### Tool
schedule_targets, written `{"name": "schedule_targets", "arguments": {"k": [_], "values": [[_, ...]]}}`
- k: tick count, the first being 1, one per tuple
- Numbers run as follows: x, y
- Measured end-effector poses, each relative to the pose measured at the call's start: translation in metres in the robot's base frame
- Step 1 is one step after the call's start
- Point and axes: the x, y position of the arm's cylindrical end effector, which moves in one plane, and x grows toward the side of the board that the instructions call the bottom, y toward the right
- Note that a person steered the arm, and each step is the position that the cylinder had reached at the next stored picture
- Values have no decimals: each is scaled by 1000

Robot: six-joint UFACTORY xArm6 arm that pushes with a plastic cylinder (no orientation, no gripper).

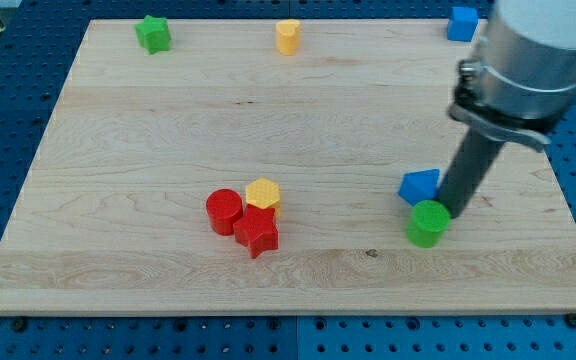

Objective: Move the blue triangle to the left center of the board

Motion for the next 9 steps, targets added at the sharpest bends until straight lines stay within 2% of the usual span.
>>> {"name": "schedule_targets", "arguments": {"k": [1,2,3,5,6,7,9], "values": [[-2,-42],[-15,-53],[-26,-48],[-93,-47],[-107,-14],[-127,-16],[-128,-95]]}}
